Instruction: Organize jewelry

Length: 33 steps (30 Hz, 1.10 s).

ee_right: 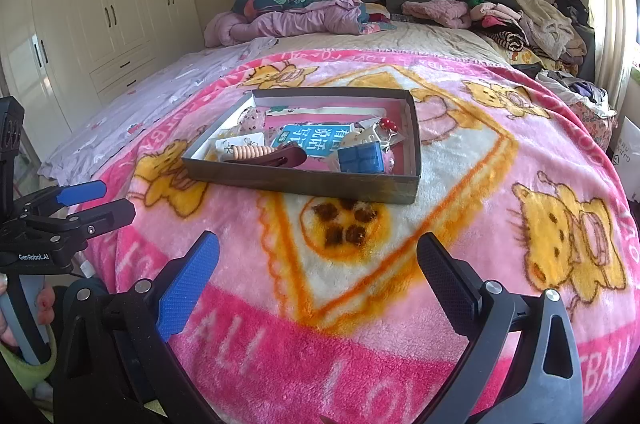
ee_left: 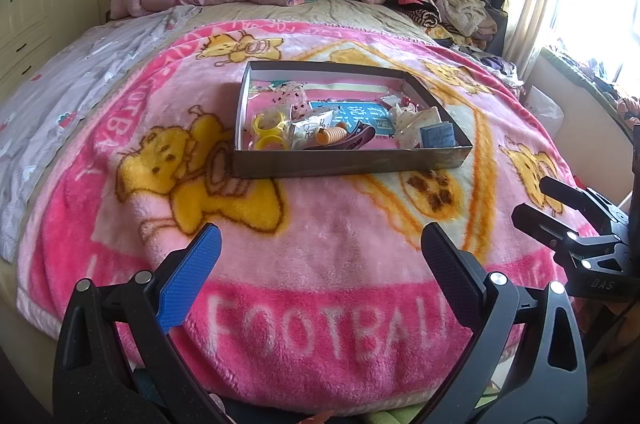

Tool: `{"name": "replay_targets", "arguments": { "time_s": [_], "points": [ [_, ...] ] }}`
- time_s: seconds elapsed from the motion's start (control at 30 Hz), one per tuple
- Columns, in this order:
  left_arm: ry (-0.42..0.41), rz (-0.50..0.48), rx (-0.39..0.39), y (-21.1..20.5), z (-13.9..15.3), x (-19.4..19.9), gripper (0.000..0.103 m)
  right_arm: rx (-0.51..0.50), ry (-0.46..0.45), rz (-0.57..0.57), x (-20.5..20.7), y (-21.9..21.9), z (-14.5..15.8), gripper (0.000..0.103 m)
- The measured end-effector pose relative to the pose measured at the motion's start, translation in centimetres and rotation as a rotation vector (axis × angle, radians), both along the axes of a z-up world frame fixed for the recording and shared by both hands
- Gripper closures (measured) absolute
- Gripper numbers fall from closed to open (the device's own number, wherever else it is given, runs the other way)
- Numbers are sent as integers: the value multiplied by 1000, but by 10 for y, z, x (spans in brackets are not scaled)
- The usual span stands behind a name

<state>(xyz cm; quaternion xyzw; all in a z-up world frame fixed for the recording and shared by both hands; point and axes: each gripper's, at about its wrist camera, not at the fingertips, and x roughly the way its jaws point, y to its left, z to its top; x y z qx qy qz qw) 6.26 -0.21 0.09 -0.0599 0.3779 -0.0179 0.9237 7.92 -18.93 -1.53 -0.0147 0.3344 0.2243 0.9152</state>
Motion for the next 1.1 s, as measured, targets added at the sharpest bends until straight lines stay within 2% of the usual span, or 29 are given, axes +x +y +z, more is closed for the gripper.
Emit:
{"name": "replay_targets", "arguments": {
  "time_s": [1.1],
  "points": [
    [15, 12, 15, 6, -2, -3, 11, 0, 0, 1, -1, 1, 0, 7]
  ]
}}
